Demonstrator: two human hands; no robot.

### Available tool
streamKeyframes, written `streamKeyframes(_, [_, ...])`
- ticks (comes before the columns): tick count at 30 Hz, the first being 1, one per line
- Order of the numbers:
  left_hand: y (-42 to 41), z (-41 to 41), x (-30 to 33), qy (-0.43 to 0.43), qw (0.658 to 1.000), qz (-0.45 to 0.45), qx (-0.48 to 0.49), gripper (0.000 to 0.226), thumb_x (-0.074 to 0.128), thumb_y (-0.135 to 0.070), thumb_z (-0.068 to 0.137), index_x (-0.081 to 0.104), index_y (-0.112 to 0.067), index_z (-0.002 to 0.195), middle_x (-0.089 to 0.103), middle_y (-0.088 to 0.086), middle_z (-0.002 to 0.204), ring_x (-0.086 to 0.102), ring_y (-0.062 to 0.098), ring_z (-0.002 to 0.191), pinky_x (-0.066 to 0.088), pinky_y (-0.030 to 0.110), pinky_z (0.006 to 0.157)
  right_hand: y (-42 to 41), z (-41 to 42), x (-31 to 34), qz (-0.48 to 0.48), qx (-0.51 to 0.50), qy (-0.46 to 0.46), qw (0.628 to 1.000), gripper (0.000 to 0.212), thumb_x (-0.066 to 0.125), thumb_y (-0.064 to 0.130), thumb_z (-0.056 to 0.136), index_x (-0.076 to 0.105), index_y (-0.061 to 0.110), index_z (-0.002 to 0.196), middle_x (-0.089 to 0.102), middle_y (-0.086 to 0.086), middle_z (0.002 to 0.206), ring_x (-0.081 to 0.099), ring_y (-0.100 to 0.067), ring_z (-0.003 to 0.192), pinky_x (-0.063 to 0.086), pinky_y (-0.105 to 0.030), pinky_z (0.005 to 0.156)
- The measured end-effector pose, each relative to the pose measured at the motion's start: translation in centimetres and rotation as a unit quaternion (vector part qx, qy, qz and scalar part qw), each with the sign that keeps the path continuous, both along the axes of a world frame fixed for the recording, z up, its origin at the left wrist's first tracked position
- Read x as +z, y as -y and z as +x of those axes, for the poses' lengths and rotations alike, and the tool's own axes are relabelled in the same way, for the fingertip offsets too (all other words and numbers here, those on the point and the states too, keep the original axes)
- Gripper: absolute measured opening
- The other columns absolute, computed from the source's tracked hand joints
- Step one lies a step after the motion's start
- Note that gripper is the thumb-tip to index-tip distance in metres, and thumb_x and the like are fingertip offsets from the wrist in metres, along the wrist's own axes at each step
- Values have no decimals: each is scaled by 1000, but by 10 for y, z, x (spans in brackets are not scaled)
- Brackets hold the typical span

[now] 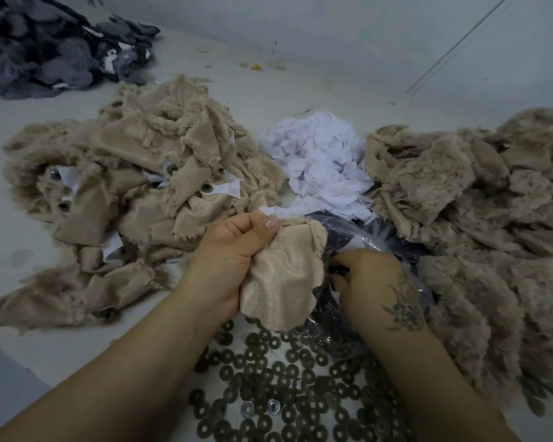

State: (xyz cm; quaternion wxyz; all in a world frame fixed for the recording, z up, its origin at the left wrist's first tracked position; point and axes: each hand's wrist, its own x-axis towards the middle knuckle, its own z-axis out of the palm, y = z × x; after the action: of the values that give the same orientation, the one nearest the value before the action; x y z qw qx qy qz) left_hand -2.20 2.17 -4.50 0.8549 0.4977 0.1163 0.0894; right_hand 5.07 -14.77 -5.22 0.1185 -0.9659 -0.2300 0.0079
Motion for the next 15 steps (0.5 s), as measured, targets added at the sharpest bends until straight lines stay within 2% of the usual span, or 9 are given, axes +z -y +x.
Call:
streamKeyframes(2, [0,-1,-1,0,1000,-5,1,13,71,-22,78,73,-15,67,68,1,65,64,9,58,53,21,54,7,-2,-3,96,-9,59,994,6,73,20,84,77,19,87,67,-2,78,62,-20,75,47,-30,67])
streamKeyframes(5, [1,-1,-2,-1,1000,-18,6,16,74,-25,74,73,-9,75,70,5,70,65,12,62,55,23,57,11,0,-7,144,-20,74,987,4,77,17,80,75,18,83,52,10,68,54,-13,69,38,-23,64])
streamKeyframes(8, [2,-2,-2,3,1000,-23,5,19,74,-26,73,72,-7,77,70,6,71,66,13,63,56,24,59,10,-1,-6,151,9,78,985,5,76,12,81,77,17,81,64,4,67,63,-17,68,48,-25,65])
streamKeyframes(10, [3,-3,-1,8,1000,-22,4,17,73,-26,74,72,-9,75,70,5,71,66,13,63,56,24,59,10,-4,-2,217,15,84,973,15,76,9,82,78,22,77,72,5,68,67,-12,63,56,-27,63])
streamKeyframes(12, [5,-3,0,17,1000,-24,0,19,72,-26,76,71,-7,76,70,7,72,66,14,64,56,24,59,9,-9,5,357,-16,-26,933,30,75,6,84,76,36,79,76,9,72,72,-6,67,59,-19,65])
streamKeyframes(13, [7,-4,0,23,999,-27,-3,19,71,-25,76,70,-7,76,70,7,71,66,14,63,55,24,59,6,-11,9,427,-30,-109,897,33,75,4,84,76,37,79,77,8,76,74,-7,72,60,-19,67])
streamKeyframes(15, [11,-4,1,34,999,-23,-7,15,70,-25,76,71,-10,72,69,5,68,65,11,61,54,22,57,1,-16,14,536,-48,-263,801,29,72,-1,84,80,27,78,79,-1,87,76,-16,83,60,-22,68])
